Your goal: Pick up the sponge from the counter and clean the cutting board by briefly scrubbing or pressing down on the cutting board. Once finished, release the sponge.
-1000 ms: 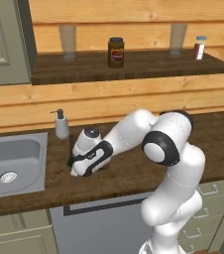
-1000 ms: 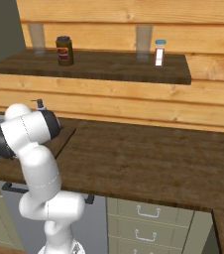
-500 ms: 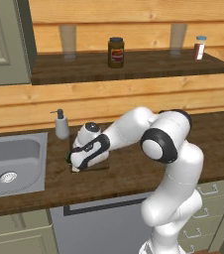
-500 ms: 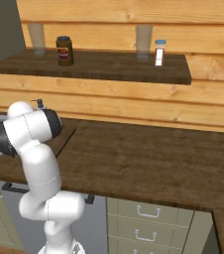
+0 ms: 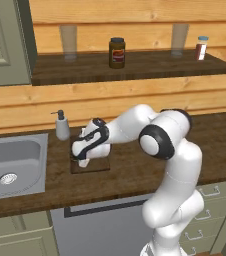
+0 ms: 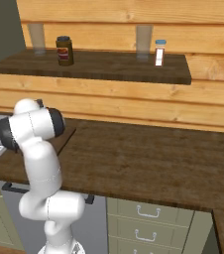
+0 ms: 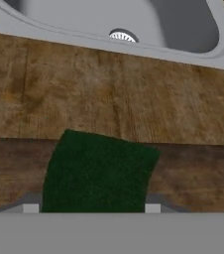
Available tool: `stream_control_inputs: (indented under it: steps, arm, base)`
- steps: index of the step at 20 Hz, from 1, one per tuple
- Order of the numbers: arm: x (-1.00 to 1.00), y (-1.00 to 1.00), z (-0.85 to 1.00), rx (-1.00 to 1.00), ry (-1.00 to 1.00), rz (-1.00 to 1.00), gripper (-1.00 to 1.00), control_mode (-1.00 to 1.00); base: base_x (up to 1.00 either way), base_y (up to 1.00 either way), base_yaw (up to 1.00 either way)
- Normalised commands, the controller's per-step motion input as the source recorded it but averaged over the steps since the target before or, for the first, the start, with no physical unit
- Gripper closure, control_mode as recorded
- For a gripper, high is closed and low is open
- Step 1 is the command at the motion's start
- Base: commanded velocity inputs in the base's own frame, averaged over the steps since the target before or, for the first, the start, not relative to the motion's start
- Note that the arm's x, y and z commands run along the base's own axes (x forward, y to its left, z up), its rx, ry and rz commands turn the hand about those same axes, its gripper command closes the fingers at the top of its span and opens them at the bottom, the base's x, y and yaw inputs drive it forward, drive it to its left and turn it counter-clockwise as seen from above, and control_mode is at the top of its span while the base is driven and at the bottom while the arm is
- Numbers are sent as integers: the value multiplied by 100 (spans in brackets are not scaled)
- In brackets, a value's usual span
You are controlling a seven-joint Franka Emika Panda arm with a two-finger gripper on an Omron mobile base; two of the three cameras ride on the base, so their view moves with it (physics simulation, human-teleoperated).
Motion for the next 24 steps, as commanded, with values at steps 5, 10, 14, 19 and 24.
stream_control_inputs:
  steps: [5,10,14,19,24]
  arm:
    - [55,-17,0,0,0,5,100,-100]
    - [58,-7,0,0,0,1,100,-100]
    - [44,-9,0,0,0,0,100,-100]
    - [27,-13,0,0,0,0,100,-100]
    - [-7,-39,0,-7,0,0,100,-100]
  base:
    - [0,0,0]
    - [0,0,0]
    - [0,0,0]
    - [0,0,0]
    - [0,0,0]
